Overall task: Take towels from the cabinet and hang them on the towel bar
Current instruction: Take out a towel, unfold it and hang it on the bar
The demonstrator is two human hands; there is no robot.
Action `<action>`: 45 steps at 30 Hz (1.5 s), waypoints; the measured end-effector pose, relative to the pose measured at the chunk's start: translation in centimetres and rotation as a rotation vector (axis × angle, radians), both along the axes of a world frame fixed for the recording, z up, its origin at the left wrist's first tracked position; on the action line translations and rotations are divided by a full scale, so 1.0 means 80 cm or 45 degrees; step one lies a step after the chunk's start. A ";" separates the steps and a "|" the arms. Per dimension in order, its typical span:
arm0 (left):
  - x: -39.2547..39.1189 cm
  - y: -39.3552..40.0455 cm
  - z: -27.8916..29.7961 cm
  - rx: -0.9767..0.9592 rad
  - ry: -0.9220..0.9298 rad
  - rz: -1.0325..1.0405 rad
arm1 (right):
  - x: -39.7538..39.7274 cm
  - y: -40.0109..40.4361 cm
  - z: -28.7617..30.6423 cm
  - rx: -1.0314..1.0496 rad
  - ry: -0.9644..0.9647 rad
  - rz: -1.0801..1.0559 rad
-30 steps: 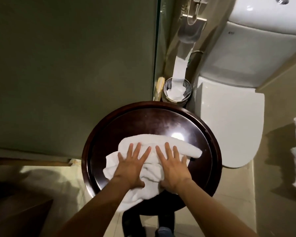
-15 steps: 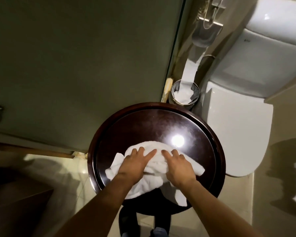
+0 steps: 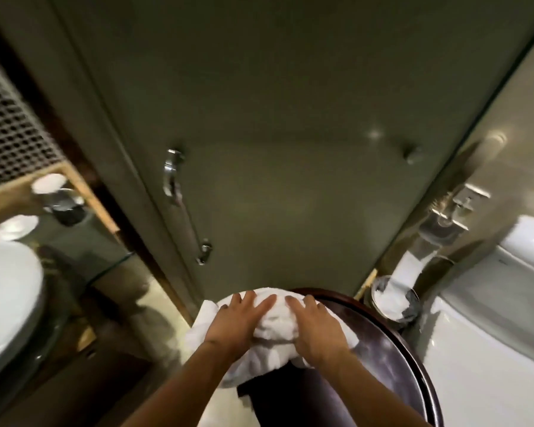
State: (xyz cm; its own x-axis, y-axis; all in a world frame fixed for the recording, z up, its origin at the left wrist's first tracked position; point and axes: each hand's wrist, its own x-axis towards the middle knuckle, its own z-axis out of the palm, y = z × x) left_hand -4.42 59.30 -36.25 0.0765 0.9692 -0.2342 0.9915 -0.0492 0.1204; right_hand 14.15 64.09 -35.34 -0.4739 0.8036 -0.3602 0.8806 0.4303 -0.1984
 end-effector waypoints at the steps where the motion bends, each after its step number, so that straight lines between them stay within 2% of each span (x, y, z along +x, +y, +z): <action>1: -0.021 -0.014 0.019 0.010 0.010 0.049 | -0.023 -0.003 0.017 0.018 0.004 0.070; 5: -0.112 -0.080 0.086 0.104 0.081 0.244 | -0.131 -0.029 0.070 0.099 0.069 0.334; 9: -0.212 -0.152 0.123 0.164 0.137 0.464 | -0.247 -0.066 0.108 0.161 0.169 0.537; 16: -0.359 -0.253 0.160 0.208 0.209 0.759 | -0.430 -0.130 0.148 0.299 0.222 0.806; 20: -0.416 -0.273 0.168 0.228 0.204 0.854 | -0.499 -0.144 0.162 0.335 0.233 0.890; 26: -0.482 -0.235 0.144 0.253 0.130 0.918 | -0.569 -0.100 0.160 0.336 0.201 0.917; 34: -0.560 -0.143 0.101 0.159 0.088 1.004 | -0.666 -0.001 0.122 0.265 0.101 0.985; 39: -0.603 -0.121 0.078 0.096 0.045 1.101 | -0.726 0.033 0.108 0.223 0.057 1.084; 45: -0.649 -0.084 0.043 0.038 0.001 1.078 | -0.772 0.069 0.064 0.210 -0.066 1.104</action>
